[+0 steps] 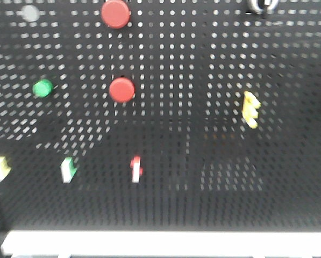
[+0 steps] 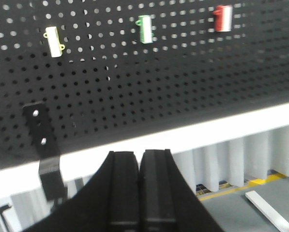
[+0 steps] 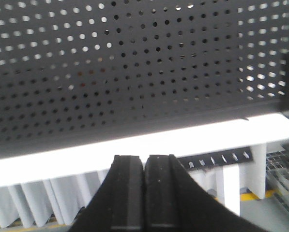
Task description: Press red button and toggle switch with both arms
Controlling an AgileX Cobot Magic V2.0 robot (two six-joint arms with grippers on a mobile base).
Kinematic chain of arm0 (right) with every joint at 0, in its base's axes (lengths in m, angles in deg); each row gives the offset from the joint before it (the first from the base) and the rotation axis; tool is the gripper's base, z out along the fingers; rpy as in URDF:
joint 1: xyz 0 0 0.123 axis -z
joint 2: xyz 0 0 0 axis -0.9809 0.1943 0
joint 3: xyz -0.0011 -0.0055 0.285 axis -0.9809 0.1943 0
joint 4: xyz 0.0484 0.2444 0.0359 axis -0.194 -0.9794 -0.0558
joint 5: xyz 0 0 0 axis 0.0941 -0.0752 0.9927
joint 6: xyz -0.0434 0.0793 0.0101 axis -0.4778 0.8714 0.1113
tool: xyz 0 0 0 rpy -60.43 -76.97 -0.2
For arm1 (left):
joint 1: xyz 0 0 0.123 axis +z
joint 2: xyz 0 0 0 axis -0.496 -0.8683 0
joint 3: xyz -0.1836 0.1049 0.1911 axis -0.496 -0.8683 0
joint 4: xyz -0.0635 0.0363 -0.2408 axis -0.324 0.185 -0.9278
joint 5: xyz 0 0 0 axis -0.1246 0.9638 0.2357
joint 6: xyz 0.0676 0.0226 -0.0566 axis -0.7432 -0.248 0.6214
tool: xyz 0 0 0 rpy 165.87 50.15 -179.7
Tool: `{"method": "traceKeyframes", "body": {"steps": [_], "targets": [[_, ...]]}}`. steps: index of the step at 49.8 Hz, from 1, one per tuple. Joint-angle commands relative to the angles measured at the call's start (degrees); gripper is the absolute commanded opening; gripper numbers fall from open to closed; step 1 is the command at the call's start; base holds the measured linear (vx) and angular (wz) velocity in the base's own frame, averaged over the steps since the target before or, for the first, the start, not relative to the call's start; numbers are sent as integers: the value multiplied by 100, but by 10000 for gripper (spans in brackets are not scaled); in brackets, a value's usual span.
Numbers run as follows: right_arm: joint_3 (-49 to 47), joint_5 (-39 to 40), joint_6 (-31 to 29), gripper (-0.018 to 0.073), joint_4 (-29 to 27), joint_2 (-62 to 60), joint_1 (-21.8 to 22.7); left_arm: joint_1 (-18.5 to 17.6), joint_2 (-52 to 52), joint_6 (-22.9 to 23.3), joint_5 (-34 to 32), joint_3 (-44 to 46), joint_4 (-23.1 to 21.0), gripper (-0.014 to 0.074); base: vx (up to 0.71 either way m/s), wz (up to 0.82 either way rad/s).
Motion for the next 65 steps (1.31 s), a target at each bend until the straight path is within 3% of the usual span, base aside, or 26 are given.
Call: {"method": "traceKeyframes", "body": {"steps": [1,45,51,54,57,58,65], "targets": [[67,491,-33,-3,18,-101,46,7,94,73,-462,-194,-17,2,32,-2],[67,505,-33,-3,18,-96,47,7,94,73,-483,-194,-17,2,10,-1],[39,1046,-38,-3,25,-96,47,7,94,95,-825,-133,-39,2,0,0],[-53,1519,-38,-3,25,-96,47,7,94,408,-1167,-59,-214,2,0,0],[-371,1815,-66,-3,80,-89,47,-15,80,887,-1371,106,-485,2,0,0],[-1613,1550,-98,-3,510,305,47,-25,-322,982,-1278,1083,-421,2,0,-1],[-3430,1003,-98,-3,593,1395,47,-25,-1512,396,-532,2681,-48,2,0,-1]]}}
